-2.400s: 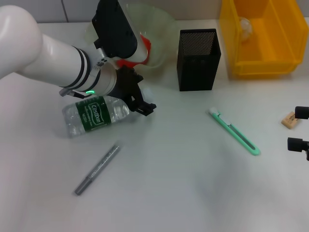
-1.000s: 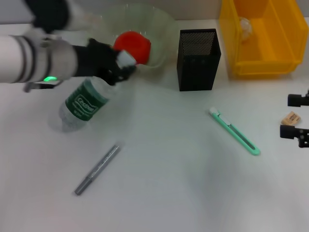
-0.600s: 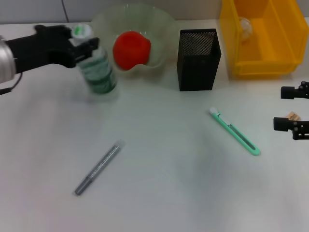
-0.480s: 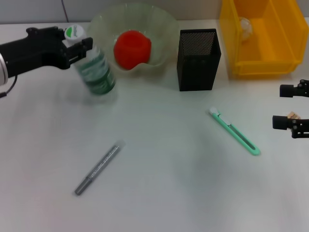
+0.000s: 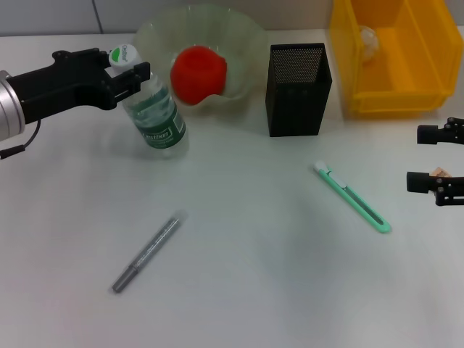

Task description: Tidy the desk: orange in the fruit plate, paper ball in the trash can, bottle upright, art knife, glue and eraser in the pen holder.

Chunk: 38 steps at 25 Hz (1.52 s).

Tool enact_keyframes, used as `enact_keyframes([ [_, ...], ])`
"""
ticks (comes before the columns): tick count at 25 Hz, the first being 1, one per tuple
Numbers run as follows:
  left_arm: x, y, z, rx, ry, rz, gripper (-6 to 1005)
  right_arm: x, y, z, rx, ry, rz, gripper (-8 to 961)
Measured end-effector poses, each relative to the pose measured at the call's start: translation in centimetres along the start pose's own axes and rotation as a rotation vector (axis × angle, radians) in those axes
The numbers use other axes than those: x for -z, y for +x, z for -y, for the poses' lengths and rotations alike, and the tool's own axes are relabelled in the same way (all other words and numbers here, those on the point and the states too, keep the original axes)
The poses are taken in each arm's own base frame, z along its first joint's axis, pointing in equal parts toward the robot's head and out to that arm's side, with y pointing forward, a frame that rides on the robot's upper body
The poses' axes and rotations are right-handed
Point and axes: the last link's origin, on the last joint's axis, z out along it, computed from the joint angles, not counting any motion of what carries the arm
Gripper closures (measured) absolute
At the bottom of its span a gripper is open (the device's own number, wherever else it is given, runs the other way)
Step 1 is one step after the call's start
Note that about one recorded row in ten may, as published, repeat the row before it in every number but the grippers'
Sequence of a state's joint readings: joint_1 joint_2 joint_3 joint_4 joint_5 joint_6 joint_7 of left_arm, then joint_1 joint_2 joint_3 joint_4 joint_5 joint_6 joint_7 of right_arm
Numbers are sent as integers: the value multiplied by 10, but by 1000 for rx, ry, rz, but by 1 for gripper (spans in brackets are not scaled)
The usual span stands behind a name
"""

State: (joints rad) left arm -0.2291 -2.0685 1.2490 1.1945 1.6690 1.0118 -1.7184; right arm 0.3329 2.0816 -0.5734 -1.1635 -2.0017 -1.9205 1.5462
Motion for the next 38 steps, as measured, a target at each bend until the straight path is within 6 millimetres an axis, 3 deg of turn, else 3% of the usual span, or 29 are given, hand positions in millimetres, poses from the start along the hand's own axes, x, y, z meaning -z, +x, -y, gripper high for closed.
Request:
enact_keyframes([
  [20, -10, 0, 1, -22, -14, 7, 459, -1, 1, 1, -11, -3, 9, 119],
  [34, -5, 3, 1, -41, -13, -7, 434, -3, 0, 5, -8, 15, 1, 119],
  [38, 5, 4, 5, -26, 2, -21, 301, -3, -2, 6, -11, 16, 1, 119],
])
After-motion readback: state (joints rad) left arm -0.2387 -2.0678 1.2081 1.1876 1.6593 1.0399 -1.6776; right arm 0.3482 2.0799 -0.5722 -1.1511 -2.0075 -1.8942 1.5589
